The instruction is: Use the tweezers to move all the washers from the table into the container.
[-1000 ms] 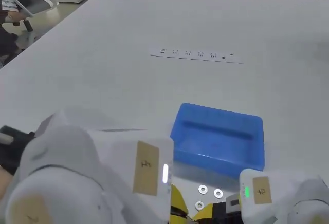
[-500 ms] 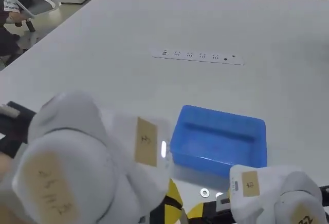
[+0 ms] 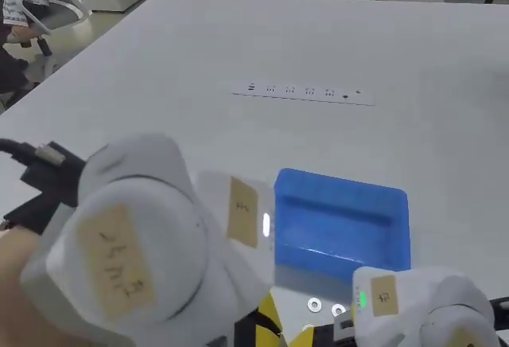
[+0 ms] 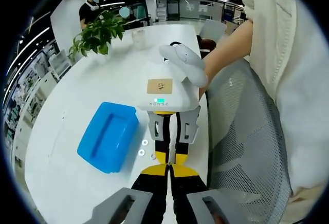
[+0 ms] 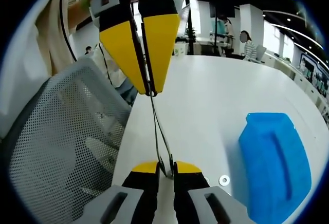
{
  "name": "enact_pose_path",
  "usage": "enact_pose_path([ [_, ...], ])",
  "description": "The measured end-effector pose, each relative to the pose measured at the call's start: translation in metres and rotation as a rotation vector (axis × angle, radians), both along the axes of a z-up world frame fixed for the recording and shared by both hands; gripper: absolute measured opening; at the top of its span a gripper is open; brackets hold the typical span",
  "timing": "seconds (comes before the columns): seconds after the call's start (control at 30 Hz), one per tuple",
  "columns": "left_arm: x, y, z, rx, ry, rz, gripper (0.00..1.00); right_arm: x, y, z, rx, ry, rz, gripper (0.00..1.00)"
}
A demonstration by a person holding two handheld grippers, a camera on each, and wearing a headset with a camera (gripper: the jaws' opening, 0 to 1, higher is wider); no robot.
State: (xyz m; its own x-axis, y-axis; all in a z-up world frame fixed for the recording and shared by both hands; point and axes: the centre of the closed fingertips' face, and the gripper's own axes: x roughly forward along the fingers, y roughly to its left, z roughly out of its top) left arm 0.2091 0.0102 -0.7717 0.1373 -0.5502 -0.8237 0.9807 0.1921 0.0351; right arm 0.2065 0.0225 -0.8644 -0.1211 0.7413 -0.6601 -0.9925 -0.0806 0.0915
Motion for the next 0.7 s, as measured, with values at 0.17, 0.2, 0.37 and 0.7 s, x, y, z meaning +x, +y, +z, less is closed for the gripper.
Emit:
enact_pose_path([
  [0.17, -0.003, 0.001, -0.002, 0.008, 0.004, -0.005, 0.00, -0.003, 0.001, 0.008, 0.008, -0.015, -0.014, 0.10],
  [0.2, -0.003, 0.001, -0.002, 0.007, 0.004, -0.003, 0.00, -0.002, 0.003, 0.014, 0.027, -0.022, -0.024, 0.11],
  [0.37, -0.001, 0.001, -0.002, -0.003, 0.013, 0.011, 0.00, 0.000, 0.012, 0.040, 0.092, -0.030, -0.056, 0.16],
  [0.7, 0.005, 0.002, 0.000, -0.076, 0.006, 0.090, 0.00, 0.006, 0.010, 0.036, 0.070, -0.021, -0.076, 0.03],
])
